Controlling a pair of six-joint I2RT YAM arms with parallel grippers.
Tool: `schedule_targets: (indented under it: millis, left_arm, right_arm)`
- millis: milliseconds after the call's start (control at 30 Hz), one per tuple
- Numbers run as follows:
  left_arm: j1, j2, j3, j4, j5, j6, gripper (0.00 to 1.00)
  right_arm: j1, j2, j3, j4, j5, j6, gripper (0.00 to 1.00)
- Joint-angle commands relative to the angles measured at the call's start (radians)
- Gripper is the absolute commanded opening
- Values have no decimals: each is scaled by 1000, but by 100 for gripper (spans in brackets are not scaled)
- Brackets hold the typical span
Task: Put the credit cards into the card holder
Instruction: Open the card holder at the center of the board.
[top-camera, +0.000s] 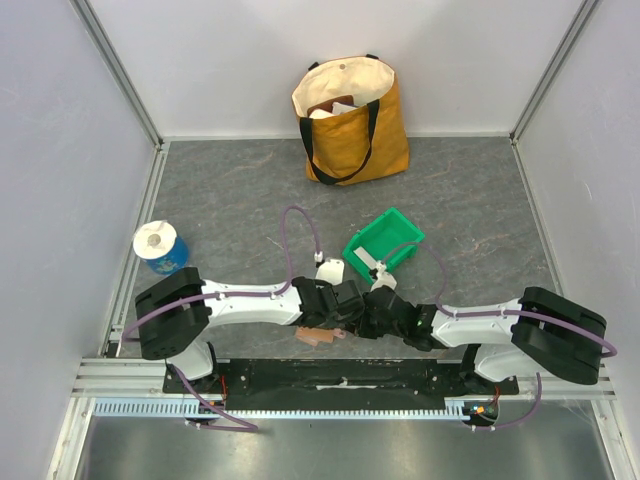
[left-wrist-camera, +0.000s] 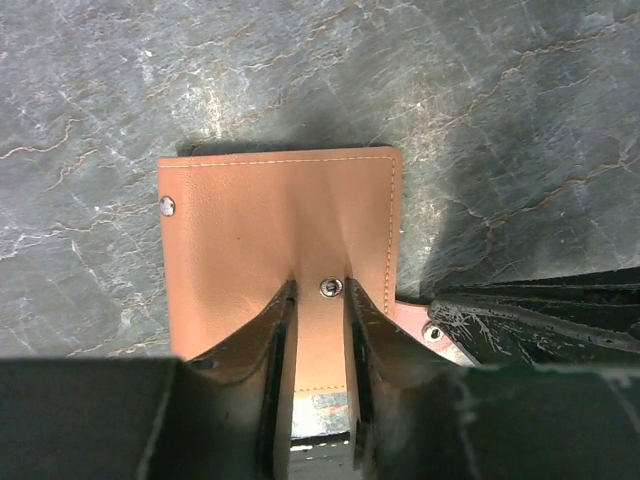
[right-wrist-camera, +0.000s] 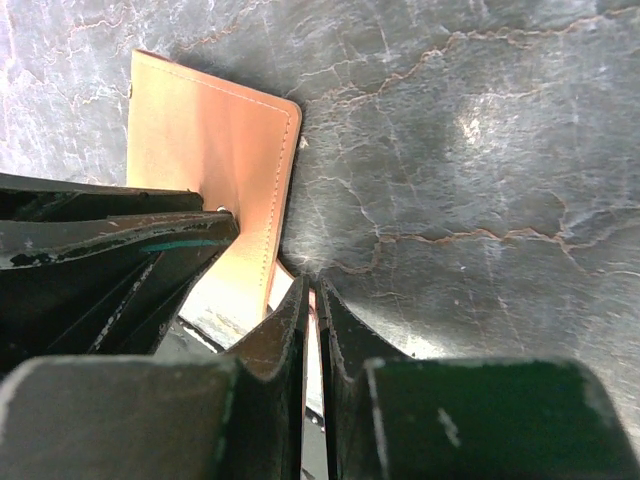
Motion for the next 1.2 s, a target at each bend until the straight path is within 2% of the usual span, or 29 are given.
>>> schedule_targets:
  millis: [0,133,167,433,633,800,933,1167]
  left_arm:
    - [-74,110,-37,-51,22,-51,21]
    - [-74,76,-37,-54,16,-64,3]
    - [-72,61,-40,-54,11,-68,2]
    - [-34,-85,-70,-52,4,-63,2]
    - [9,-186,-103,-22,19,-23,2]
    - [30,-230,-113,-17,25,-9,2]
    - [38,-244,-122,-17,27,-9,2]
    - [43,-260,-134,-16,28,-17,2]
  right_arm:
    - [-9,43,-28,-101,3,-36,14]
    - [-18,40,-28,-100,3,-41,14]
    - [-21,33,-31,-95,3,-44,14]
    - [-44,-75,-47,-86,-3,-48,14]
    - [-46,-164,-40,-86,-15,-51,36]
    - [-47,-187,-33,-34,-78,-42,44]
    - [-47,-171,-10,0,-112,-27,49]
    - [-29,-62,4,81,-201,-4,51]
